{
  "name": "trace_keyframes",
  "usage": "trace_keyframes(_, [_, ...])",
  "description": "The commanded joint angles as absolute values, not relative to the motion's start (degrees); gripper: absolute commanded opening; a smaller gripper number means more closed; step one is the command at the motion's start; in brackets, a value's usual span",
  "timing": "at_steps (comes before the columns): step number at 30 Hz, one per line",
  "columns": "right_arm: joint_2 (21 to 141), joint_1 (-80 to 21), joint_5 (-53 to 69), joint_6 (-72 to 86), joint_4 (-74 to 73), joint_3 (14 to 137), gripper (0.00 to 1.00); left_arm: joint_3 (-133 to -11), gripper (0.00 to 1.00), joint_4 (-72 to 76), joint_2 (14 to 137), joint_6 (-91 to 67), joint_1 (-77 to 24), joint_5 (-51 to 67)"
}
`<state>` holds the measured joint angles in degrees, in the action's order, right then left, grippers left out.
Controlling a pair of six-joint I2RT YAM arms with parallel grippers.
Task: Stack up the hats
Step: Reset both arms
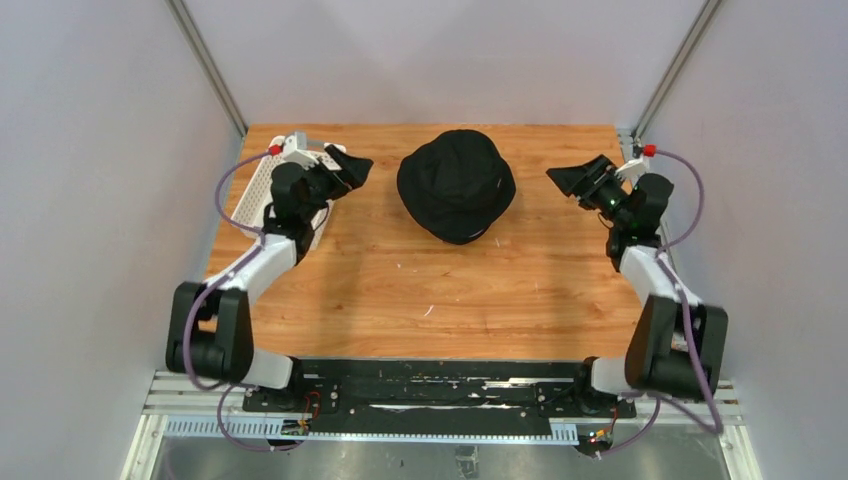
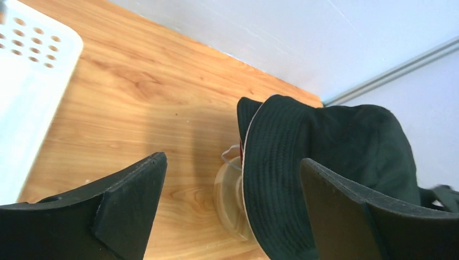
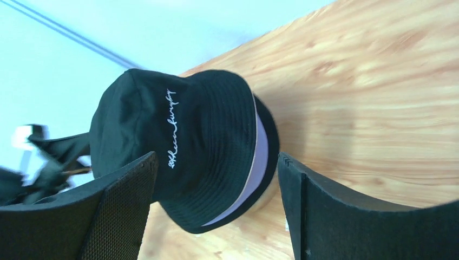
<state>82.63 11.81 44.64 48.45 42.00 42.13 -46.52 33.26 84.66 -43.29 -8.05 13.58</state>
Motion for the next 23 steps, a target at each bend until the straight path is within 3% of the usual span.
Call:
trace_keyframes(1, [68.67, 11.03, 29.74, 28.34, 11.51, 46.0, 0.81, -45.46, 0.98, 13.79, 74.08, -32.58, -8.98, 4.46])
trace_keyframes(7, [59.29, 11.0, 18.82, 26.19, -1.69, 49.41, 0.82, -41.4, 0.98, 5.92, 60.85, -30.07, -9.49, -0.5])
trace_keyframes(11, [53.78, 11.45, 11.83, 26.87, -1.32, 46.45, 0.82, -40.72, 0.98, 3.27, 55.28, -29.26, -9.49, -2.21])
trace_keyframes(23, [54.13, 11.52, 15.08, 29.25, 1.9, 44.49, 0.86, -39.52, 0.98, 3.73, 52.18, -29.44, -9.49, -2.68])
